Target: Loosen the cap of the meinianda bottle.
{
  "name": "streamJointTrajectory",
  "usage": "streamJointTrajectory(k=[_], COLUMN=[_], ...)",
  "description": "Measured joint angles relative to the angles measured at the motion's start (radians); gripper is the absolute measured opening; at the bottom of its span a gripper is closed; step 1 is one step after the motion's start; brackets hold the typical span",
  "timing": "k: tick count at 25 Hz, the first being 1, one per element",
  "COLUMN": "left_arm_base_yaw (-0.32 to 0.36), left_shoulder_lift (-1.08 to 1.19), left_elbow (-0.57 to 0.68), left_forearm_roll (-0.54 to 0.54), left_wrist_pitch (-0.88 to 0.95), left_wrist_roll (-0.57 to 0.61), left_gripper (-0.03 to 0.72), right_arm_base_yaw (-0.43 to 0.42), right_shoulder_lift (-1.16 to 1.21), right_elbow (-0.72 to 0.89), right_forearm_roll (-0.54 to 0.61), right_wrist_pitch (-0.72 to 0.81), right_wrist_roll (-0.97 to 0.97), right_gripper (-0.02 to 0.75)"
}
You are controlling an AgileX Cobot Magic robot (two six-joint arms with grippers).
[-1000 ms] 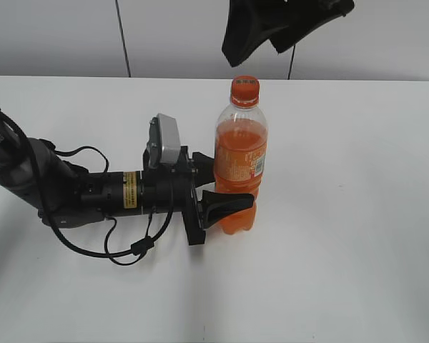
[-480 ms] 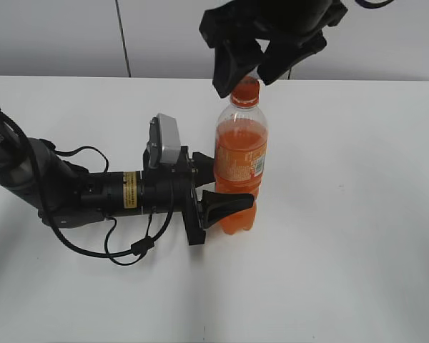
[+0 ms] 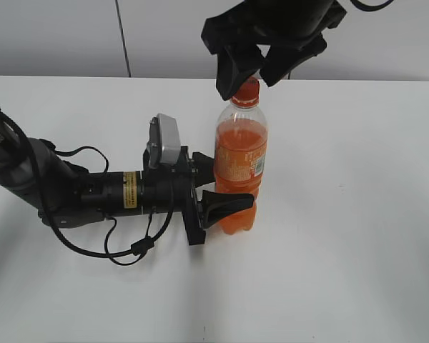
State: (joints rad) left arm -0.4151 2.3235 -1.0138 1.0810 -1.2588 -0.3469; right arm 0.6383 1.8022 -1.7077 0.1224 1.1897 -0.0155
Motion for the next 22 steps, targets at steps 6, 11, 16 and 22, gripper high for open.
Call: streamJointTrajectory(k=[6,11,16,22], left_arm_base_yaw=[0.000,0.000,0.000,0.000], left_shoulder_lift=[0.000,0.000,0.000,0.000], left_elbow=[0.000,0.000,0.000,0.000], left_forearm_roll=[0.000,0.000,0.000,0.000], left_wrist_pitch=[0.000,0.000,0.000,0.000], left_wrist_roll=[0.000,0.000,0.000,0.000], left_gripper=[0.403,0.403,0.403,0.403], right_arm_base_yaw=[0.000,0.000,0.000,0.000], right_shoulder_lift=[0.000,0.000,0.000,0.000], right_elbow=[0.000,0.000,0.000,0.000], right_forearm_roll=[0.000,0.000,-0.002,-0.007], right_wrist_pitch=[-0.016,-0.021,-0.021,-0.017], right_wrist_roll=[0.000,0.000,0.000,0.000], right_gripper=[0.501,0.501,0.501,0.501])
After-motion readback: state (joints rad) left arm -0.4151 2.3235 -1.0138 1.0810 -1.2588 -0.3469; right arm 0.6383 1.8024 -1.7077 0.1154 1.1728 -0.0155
